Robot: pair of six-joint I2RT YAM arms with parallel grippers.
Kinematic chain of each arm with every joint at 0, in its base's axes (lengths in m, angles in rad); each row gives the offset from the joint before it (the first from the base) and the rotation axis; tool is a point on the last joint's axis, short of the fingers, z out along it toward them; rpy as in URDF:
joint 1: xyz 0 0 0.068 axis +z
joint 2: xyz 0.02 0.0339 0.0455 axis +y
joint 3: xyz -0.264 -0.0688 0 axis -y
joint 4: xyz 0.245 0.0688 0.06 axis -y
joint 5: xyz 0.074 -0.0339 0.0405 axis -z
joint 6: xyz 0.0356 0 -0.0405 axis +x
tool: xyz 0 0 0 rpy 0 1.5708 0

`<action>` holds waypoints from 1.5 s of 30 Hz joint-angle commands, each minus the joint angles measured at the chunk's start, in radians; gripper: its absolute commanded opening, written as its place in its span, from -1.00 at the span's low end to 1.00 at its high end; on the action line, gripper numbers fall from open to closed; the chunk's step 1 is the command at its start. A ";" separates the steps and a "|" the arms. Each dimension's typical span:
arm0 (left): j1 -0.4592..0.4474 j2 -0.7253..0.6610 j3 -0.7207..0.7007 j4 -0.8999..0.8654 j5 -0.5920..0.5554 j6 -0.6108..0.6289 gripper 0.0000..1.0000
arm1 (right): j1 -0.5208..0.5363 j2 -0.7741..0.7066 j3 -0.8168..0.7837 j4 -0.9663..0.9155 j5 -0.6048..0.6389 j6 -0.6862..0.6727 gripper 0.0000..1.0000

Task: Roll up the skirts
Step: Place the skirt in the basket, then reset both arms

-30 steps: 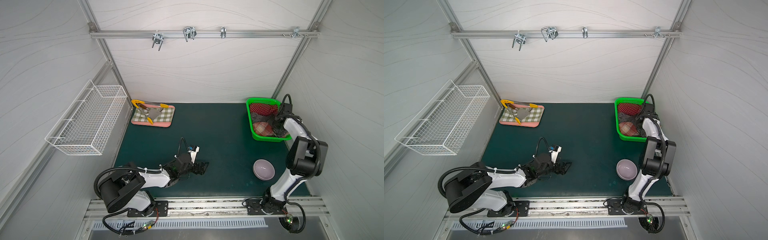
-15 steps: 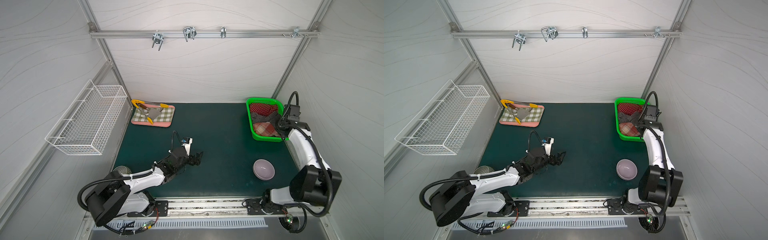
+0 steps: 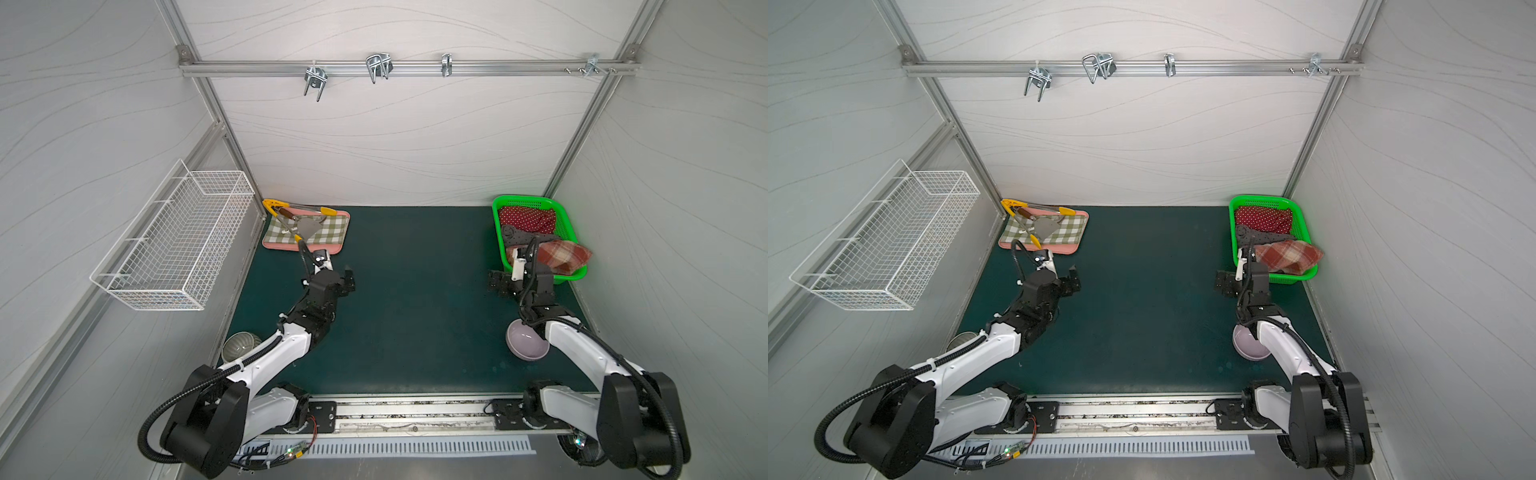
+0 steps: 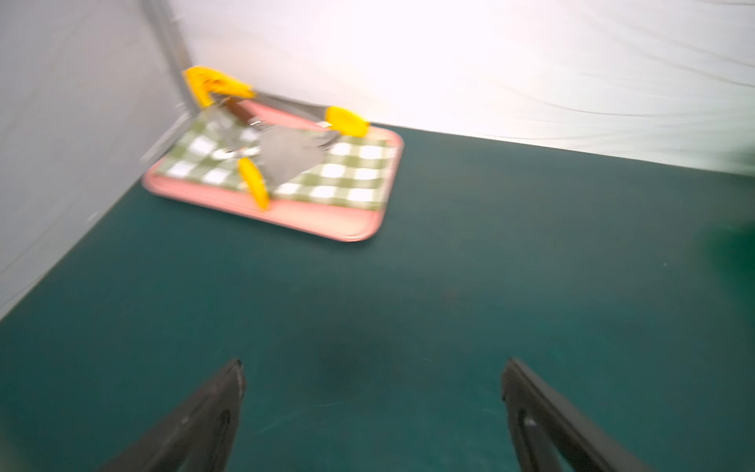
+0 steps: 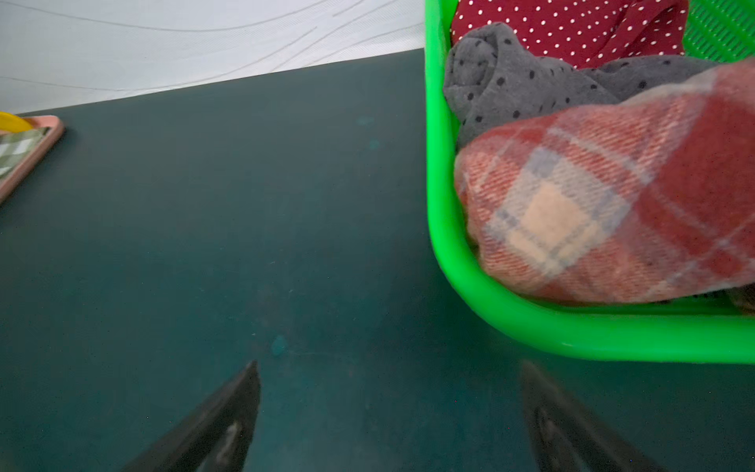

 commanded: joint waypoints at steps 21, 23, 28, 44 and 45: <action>0.329 0.397 -0.062 0.501 0.304 0.188 0.97 | -0.055 0.411 -0.074 0.621 -0.070 -0.109 0.98; 0.329 0.397 -0.065 0.509 0.304 0.190 0.97 | -0.046 0.416 -0.069 0.626 -0.075 -0.124 0.98; 0.328 0.391 -0.069 0.510 0.298 0.192 0.97 | -0.040 0.416 -0.060 0.600 -0.081 -0.139 0.98; 0.328 0.392 -0.070 0.511 0.299 0.191 0.97 | -0.040 0.423 -0.054 0.600 -0.079 -0.140 0.98; 0.328 0.391 -0.070 0.512 0.299 0.191 0.97 | -0.041 0.422 -0.056 0.603 -0.079 -0.140 0.98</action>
